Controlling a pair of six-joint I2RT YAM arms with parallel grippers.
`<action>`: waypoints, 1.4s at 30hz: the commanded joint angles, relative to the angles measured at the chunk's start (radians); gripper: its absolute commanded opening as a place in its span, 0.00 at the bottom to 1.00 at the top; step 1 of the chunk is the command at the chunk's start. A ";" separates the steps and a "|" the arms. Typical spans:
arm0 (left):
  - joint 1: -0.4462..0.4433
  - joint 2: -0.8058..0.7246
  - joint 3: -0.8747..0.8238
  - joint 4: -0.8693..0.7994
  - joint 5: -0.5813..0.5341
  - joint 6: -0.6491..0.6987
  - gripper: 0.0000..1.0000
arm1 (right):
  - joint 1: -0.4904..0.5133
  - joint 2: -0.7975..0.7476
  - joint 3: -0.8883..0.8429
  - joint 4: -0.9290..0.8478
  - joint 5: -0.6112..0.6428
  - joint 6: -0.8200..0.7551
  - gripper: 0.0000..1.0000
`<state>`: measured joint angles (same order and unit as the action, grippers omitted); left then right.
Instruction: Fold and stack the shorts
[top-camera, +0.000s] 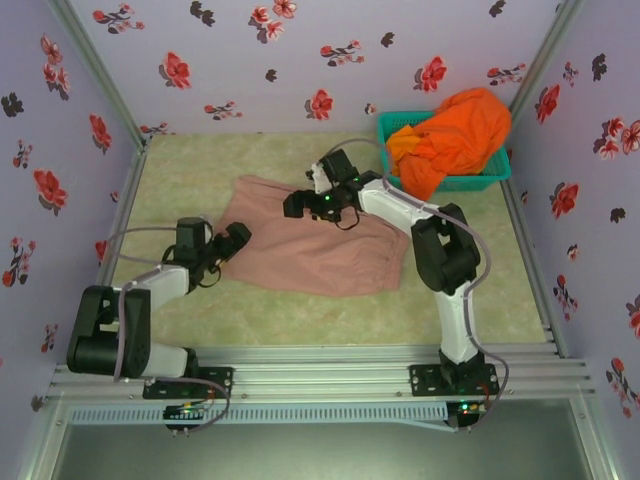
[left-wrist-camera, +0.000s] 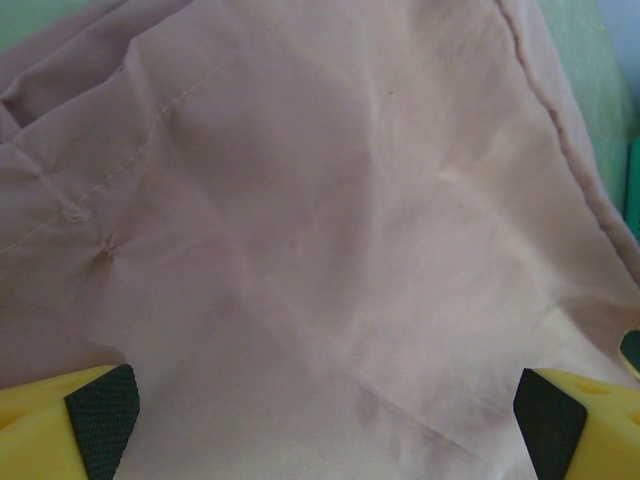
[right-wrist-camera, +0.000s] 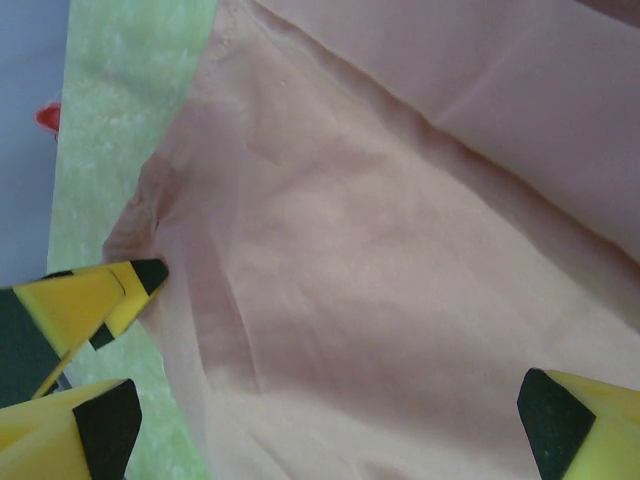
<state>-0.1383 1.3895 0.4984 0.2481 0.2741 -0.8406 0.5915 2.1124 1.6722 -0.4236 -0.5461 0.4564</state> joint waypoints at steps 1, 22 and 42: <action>0.001 0.019 -0.027 0.060 0.000 -0.013 0.99 | -0.026 0.051 0.090 -0.031 -0.026 0.022 0.99; 0.001 0.008 -0.084 0.093 0.000 -0.030 0.99 | -0.127 0.295 0.271 0.012 -0.047 0.167 0.99; 0.000 -0.354 0.140 -0.128 0.120 0.089 0.99 | -0.070 -0.562 -0.370 0.027 0.345 -0.039 0.99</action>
<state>-0.1383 1.0519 0.6266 0.1513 0.3252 -0.7856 0.5346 1.6341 1.4200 -0.3737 -0.3782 0.4774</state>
